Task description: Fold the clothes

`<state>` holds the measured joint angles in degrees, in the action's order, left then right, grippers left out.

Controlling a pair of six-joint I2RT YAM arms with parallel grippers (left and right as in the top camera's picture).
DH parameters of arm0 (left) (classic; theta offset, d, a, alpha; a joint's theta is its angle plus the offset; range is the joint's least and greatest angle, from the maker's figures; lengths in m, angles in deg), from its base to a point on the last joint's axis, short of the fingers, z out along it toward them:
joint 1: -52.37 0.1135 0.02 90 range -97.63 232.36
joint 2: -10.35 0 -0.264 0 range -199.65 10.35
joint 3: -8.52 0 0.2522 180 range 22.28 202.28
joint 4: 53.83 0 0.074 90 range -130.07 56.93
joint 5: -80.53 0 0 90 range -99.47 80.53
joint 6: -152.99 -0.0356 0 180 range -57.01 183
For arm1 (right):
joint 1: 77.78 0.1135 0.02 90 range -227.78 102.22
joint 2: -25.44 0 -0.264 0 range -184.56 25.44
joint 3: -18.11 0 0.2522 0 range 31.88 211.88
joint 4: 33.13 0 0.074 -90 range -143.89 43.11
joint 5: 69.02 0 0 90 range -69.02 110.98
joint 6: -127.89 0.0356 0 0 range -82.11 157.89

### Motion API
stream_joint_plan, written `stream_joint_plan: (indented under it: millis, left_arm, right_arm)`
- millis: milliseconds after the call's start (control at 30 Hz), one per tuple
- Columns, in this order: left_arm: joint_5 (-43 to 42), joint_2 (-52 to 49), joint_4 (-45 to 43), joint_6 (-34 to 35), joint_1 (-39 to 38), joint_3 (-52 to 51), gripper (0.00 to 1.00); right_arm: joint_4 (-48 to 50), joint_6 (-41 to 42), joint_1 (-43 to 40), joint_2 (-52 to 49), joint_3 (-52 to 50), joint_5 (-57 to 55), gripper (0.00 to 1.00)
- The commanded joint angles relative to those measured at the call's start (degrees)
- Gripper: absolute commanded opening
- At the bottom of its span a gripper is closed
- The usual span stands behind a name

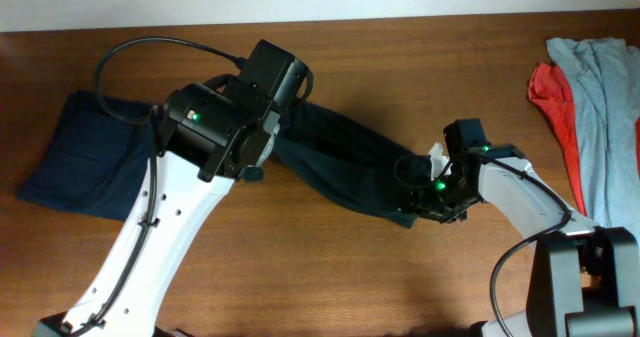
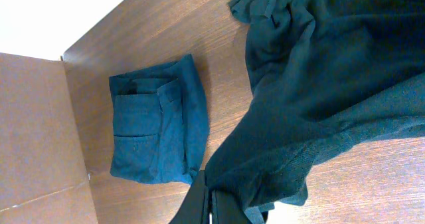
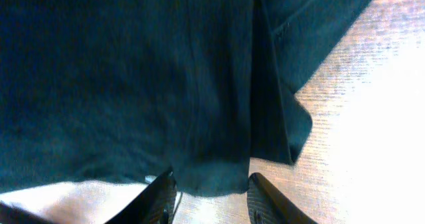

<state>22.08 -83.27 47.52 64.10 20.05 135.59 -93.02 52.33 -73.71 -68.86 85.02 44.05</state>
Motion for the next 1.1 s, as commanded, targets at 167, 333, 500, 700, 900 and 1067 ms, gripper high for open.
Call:
stream_joint_plan:
  millis: [167,333,500,700,900,1067]
  left_arm:
    - [0.85,1.14,0.07,-0.72,0.24,0.63,0.01]
    - [0.85,1.20,0.09,-0.68,0.24,0.63,0.00]
    - [1.44,1.64,0.11,-0.68,0.24,0.63,0.00]
    - [3.39,6.25,0.50,-0.22,0.24,2.29,0.01]
    - [4.50,16.15,-0.09,-0.28,0.24,3.43,0.01]
    - [4.46,23.71,-0.79,-0.48,0.24,3.43,0.01]
  right_arm:
    - [1.97,0.59,0.35,1.95,-3.32,1.99,0.04]
    - [0.26,-0.22,0.35,15.89,-1.55,0.96,0.04]
    - [-5.84,4.37,0.35,30.32,2.89,-12.28,0.04]
    - [-11.78,7.80,0.35,39.76,8.44,-27.08,0.04]
    - [-15.56,8.81,0.35,43.17,19.28,-30.69,0.04]
    - [-19.63,8.57,0.35,43.32,29.81,-31.76,0.04]
